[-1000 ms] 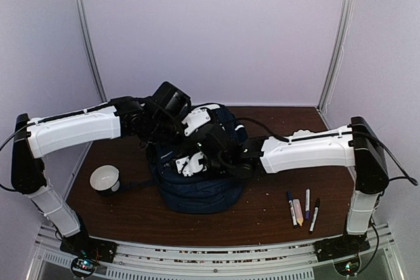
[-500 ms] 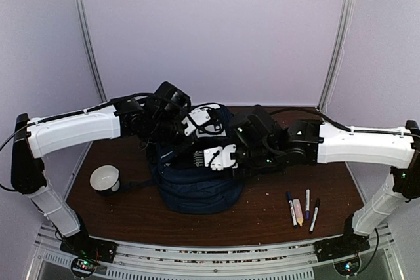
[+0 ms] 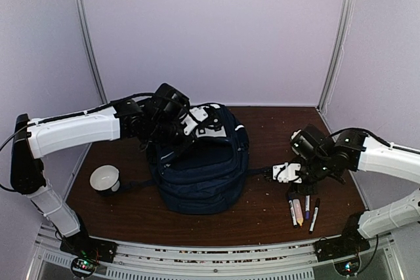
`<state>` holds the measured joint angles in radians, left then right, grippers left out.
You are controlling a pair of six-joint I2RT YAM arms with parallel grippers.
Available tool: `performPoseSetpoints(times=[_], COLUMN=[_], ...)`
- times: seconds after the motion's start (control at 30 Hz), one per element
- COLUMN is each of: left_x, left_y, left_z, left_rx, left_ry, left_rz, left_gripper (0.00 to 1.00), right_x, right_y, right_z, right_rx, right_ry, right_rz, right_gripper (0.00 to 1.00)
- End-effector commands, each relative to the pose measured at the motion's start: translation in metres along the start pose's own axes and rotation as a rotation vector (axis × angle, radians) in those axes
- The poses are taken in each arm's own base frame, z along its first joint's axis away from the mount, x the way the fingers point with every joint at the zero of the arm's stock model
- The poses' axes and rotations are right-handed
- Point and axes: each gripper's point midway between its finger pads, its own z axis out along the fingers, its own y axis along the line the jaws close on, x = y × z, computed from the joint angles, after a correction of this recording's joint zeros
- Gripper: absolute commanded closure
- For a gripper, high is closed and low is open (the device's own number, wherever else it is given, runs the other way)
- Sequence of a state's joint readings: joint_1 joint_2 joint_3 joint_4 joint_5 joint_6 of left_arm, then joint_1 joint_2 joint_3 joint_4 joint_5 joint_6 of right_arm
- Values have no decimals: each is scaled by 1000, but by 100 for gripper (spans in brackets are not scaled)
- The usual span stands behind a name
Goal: Pack the student bag
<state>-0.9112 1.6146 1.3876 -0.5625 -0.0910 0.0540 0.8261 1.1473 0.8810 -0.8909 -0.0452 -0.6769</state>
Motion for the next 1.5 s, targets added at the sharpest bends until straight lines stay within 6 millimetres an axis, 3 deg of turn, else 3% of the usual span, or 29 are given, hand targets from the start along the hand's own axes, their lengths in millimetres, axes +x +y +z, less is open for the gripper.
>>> performPoseSetpoints(times=[0.0, 0.1, 0.27, 0.43, 0.77, 0.87, 1.1, 1.47], left_x=[-36, -30, -23, -24, -21, -23, -24, -24], left_y=[16, 15, 13, 10, 11, 11, 14, 16], left_z=[-20, -17, -15, -21, -19, -21, -27, -28], left_rx=[-43, -49, -41, -25, -32, -29, -50, -61], left_ry=[-136, -133, -126, -138, -125, -129, -139, -138], left_rz=[-35, -24, -12, -17, -8, -7, -2, 5], left_gripper=[100, 100, 100, 100, 100, 100, 100, 100], right_x=[58, 94, 132, 156, 130, 127, 141, 145], right_y=[8, 26, 58, 57, 34, 38, 57, 59], right_z=[-8, -4, -10, 1, 31, 36, 43, 51], right_rx=[1, -106, -265, -227, -42, -72, -152, -179], right_ry=[134, 240, 340, 410, 302, 303, 350, 371], right_rz=[18, 34, -110, -281, -619, -663, -753, -766], right_gripper=[64, 66, 63, 61, 63, 68, 75, 71])
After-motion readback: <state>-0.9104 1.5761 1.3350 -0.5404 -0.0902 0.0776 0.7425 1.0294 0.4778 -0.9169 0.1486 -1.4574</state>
